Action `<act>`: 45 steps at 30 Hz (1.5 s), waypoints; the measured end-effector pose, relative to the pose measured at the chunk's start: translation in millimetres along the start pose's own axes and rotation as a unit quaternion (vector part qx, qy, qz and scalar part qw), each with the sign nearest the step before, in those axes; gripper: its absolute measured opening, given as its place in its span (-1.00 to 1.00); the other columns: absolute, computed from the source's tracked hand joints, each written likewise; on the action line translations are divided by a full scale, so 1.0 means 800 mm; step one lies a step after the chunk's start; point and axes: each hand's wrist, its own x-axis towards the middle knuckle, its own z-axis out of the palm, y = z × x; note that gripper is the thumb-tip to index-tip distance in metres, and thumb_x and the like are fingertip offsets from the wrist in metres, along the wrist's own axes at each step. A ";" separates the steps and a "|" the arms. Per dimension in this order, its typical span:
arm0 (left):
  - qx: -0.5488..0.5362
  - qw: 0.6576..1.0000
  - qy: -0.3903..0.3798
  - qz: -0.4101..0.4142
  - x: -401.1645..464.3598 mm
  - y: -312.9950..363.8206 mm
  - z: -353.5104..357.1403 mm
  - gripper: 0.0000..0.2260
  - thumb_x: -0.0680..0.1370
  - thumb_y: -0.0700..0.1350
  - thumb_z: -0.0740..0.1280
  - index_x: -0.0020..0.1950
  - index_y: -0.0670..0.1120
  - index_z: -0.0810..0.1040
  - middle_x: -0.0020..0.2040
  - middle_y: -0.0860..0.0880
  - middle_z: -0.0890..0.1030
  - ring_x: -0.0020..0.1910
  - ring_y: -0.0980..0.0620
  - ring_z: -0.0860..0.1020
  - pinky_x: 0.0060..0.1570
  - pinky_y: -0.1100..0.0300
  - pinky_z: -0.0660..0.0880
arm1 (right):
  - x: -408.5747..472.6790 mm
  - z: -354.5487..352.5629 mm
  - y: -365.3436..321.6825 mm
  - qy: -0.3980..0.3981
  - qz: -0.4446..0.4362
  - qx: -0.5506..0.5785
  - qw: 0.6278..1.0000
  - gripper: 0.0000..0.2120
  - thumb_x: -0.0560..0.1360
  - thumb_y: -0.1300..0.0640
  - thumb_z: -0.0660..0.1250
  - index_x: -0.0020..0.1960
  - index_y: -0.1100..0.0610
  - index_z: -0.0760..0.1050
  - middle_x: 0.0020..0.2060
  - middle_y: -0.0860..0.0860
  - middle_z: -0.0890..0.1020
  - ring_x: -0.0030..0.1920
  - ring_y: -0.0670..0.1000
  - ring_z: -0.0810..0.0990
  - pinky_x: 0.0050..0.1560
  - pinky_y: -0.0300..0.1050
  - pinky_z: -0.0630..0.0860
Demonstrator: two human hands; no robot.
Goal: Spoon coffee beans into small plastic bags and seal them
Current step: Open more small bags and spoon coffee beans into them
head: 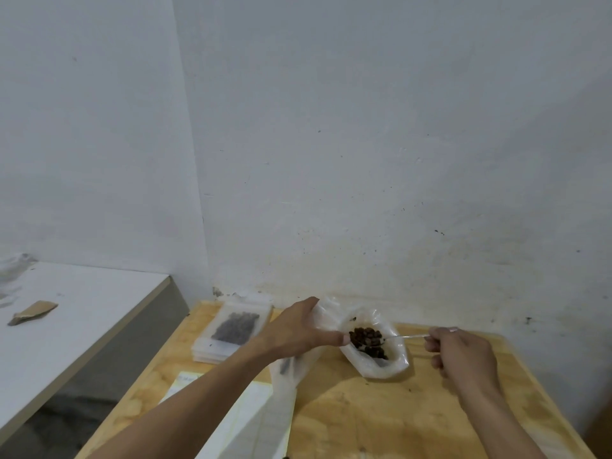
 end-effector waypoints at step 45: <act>-0.124 0.988 -0.078 -0.042 0.016 0.024 0.021 -0.14 0.24 0.36 0.58 0.42 0.00 0.46 0.29 0.12 0.55 0.29 0.09 0.49 0.21 0.18 0.45 | 0.001 0.012 0.034 -0.018 0.036 -0.048 0.998 -0.70 0.51 0.14 0.33 -0.34 0.20 0.67 -0.54 0.08 0.64 -0.47 0.14 0.56 -0.34 -0.02 0.48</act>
